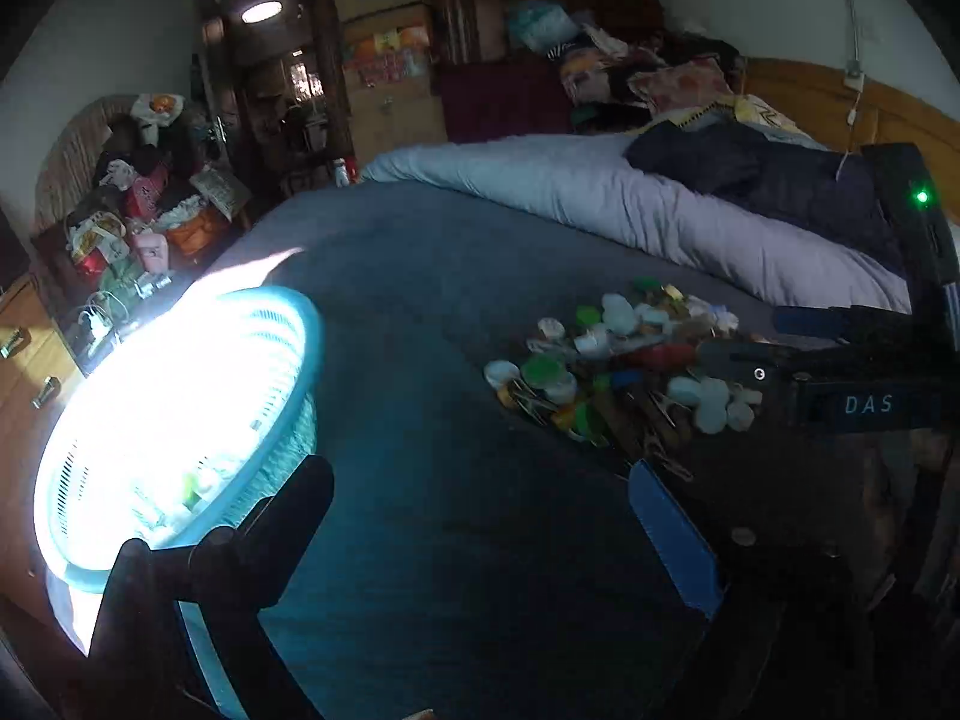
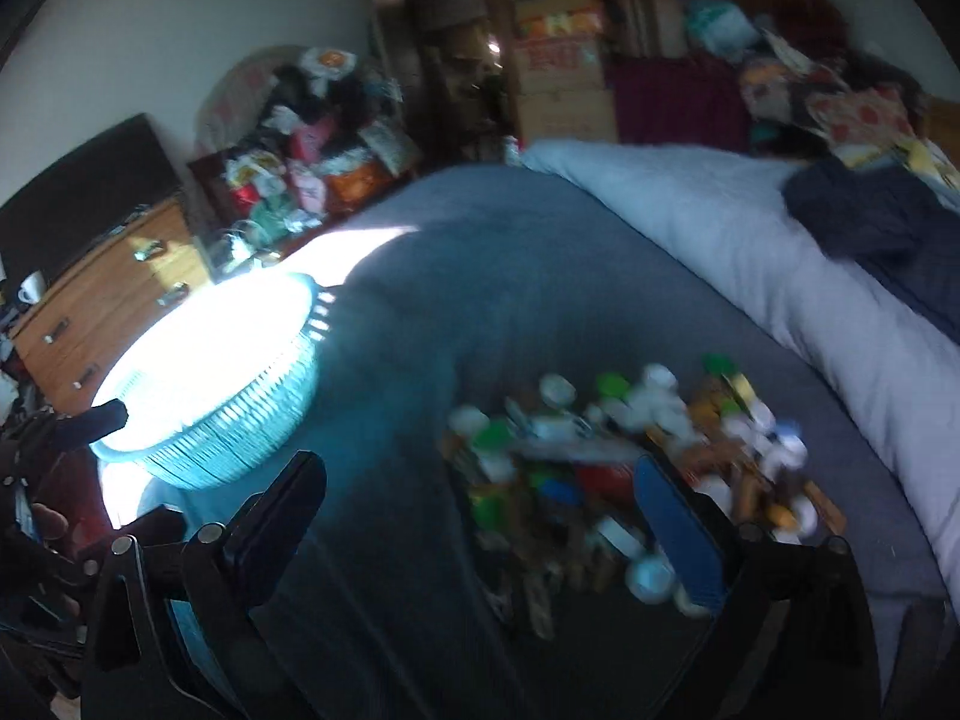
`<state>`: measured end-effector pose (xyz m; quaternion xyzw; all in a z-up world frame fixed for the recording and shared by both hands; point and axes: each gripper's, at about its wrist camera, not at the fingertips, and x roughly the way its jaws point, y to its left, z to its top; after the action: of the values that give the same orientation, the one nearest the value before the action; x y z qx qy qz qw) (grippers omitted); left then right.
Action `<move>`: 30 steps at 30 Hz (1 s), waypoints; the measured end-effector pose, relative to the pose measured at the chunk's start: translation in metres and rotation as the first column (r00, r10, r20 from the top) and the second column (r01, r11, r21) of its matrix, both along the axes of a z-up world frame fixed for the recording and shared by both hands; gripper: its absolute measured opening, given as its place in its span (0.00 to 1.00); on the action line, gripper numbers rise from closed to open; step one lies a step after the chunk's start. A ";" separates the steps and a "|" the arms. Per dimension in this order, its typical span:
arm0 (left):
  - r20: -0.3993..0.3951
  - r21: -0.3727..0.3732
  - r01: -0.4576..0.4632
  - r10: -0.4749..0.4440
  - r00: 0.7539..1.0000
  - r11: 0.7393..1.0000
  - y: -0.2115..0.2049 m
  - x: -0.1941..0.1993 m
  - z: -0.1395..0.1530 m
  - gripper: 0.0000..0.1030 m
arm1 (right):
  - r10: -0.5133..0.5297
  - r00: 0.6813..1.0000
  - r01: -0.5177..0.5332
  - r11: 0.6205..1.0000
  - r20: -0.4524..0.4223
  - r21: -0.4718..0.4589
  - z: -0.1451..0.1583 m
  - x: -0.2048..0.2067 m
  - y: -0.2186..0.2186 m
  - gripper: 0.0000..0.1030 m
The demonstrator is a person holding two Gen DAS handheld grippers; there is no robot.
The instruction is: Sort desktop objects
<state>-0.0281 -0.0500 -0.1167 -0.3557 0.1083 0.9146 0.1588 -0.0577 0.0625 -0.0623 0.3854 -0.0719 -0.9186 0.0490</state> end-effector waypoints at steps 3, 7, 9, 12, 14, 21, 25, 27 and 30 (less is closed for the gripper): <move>0.116 -0.028 -0.026 0.030 0.993 0.999 0.021 -0.017 -0.059 0.97 | -0.107 0.986 0.106 0.994 0.125 0.017 -0.055 0.013 0.049 1.00; 0.187 -0.013 -0.128 0.128 0.974 0.992 0.021 -0.040 -0.106 0.97 | -0.214 0.950 0.217 0.976 0.228 0.011 -0.107 0.022 0.101 1.00; 0.189 0.007 -0.169 0.165 0.968 0.986 0.020 -0.047 -0.113 0.97 | -0.229 0.949 0.230 0.973 0.218 0.020 -0.117 0.023 0.112 1.00; 0.167 -0.019 -0.199 0.199 0.966 0.980 0.029 -0.054 -0.120 1.00 | -0.193 0.966 0.190 0.981 0.174 0.036 -0.119 0.017 0.111 1.00; 0.145 -0.069 -0.208 0.216 0.966 0.976 0.035 -0.057 -0.128 1.00 | -0.166 0.976 0.160 0.986 0.143 0.050 -0.123 0.013 0.109 1.00; 0.098 -0.073 -0.226 0.233 0.968 0.971 0.039 -0.054 -0.130 1.00 | -0.154 0.981 0.139 0.982 0.117 0.130 -0.133 0.009 0.100 1.00; 0.089 -0.074 -0.227 0.233 0.968 0.971 0.040 -0.052 -0.130 1.00 | -0.154 0.981 0.138 0.982 0.116 0.130 -0.133 0.009 0.101 1.00; 0.085 -0.074 -0.226 0.232 0.969 0.971 0.039 -0.052 -0.128 1.00 | -0.154 0.981 0.138 0.982 0.116 0.129 -0.133 0.009 0.100 1.00; 0.082 -0.073 -0.226 0.231 0.969 0.971 0.041 -0.054 -0.132 1.00 | -0.154 0.981 0.138 0.982 0.116 0.131 -0.133 0.009 0.101 1.00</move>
<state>-0.0819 -0.0086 -0.2491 -0.4117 0.0882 0.9059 0.0458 -0.0492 0.1633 -0.1957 0.4383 -0.0466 -0.8964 -0.0469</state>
